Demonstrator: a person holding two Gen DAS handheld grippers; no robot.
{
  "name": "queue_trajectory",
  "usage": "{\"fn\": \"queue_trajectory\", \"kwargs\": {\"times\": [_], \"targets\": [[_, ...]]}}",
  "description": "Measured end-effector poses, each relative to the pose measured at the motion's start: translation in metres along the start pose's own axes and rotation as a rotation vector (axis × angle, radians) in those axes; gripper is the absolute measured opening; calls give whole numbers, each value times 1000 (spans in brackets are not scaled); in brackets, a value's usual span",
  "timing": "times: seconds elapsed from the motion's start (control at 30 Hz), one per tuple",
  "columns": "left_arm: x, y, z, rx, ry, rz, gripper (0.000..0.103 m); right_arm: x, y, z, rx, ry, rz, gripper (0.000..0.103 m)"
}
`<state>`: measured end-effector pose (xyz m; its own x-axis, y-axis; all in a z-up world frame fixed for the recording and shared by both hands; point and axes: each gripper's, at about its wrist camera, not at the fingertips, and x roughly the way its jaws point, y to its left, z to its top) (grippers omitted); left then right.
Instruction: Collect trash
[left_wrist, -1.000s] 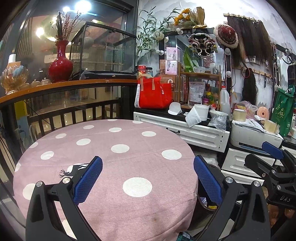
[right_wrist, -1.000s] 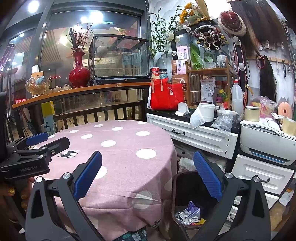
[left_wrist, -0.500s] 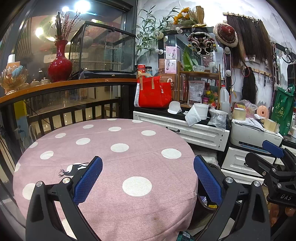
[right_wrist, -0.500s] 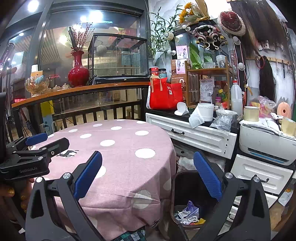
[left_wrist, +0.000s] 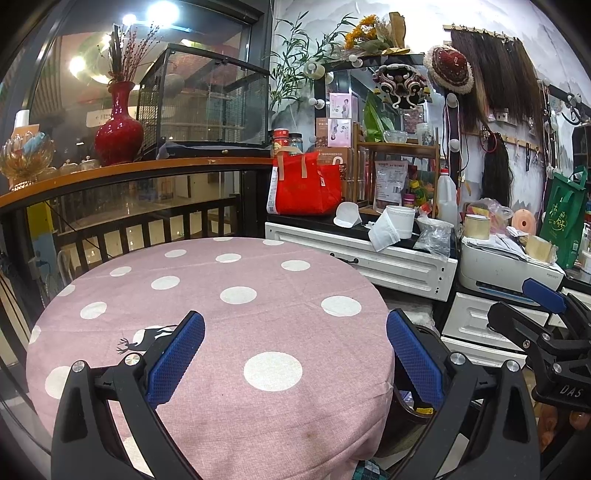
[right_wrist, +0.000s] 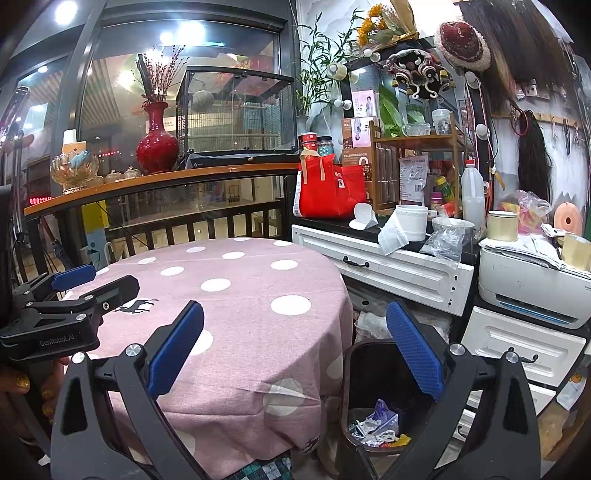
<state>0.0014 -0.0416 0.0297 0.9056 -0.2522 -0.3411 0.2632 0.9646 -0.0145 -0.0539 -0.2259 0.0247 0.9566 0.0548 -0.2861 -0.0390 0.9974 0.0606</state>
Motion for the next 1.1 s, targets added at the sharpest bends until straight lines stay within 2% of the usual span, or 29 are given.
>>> {"fn": "queue_trajectory", "kwargs": {"times": [1.1], "targets": [[0, 0, -1, 5, 5, -2, 97, 1, 2, -1, 2, 2, 1, 97]]}}
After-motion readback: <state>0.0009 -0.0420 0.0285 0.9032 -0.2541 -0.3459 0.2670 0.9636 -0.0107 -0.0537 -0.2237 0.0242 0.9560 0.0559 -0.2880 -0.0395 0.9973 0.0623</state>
